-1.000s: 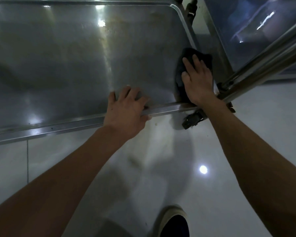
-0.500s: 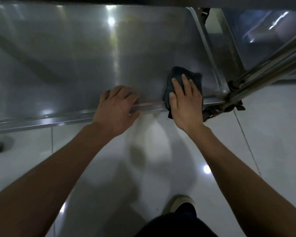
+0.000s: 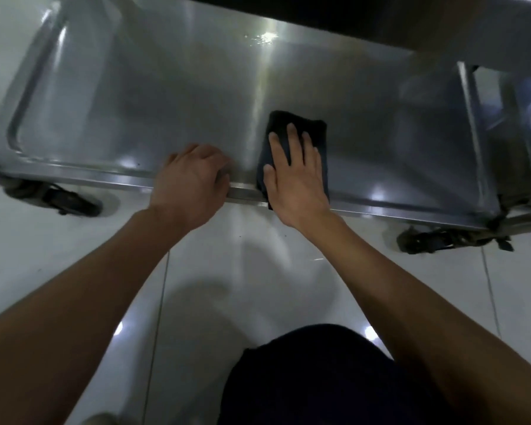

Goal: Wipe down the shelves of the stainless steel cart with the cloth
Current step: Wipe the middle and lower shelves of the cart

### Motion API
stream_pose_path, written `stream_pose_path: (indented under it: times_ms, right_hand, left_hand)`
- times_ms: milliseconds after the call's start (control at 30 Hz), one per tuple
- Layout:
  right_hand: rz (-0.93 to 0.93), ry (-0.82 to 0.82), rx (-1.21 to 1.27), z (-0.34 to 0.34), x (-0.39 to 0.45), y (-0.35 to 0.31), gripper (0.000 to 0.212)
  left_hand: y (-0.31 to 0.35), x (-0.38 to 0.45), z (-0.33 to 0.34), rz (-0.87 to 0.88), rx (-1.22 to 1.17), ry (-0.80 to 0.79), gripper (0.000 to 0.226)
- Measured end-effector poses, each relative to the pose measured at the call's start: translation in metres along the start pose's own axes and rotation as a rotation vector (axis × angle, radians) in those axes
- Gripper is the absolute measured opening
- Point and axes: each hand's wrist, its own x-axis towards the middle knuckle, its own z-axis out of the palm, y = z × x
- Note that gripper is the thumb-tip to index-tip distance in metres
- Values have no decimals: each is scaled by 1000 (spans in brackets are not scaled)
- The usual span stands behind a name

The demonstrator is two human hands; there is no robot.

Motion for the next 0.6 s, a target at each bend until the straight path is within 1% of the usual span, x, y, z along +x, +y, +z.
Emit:
stream_pose_path:
  times_ms: [67, 200, 300, 367, 433, 533, 600]
  right_hand:
    - [-51, -52, 1, 2, 11, -26, 60]
    - [-192, -174, 21, -2, 28, -62, 66]
    - [-249, -252, 67, -11, 30, -74, 74]
    - [-289, -285, 65, -17, 29, -79, 77]
    - [-347, -318, 12, -20, 28, -88, 77]
    - [-454, -365, -60, -17, 27, -116, 78]
    - [-529, -353, -76, -9, 28, -141, 77]
  left_hand:
    - [-11, -6, -4, -40, 7, 9, 17]
    - [-32, -9, -20, -123, 24, 24, 25]
    - [-47, -10, -40, -253, 14, 40, 28]
    - [-59, -13, -55, -360, 12, 44, 31]
    - [-68, -19, -68, -425, 28, 23, 32]
    - [-76, -32, -84, -462, 61, 12, 31]
    - [-80, -43, -92, -483, 79, 1, 30]
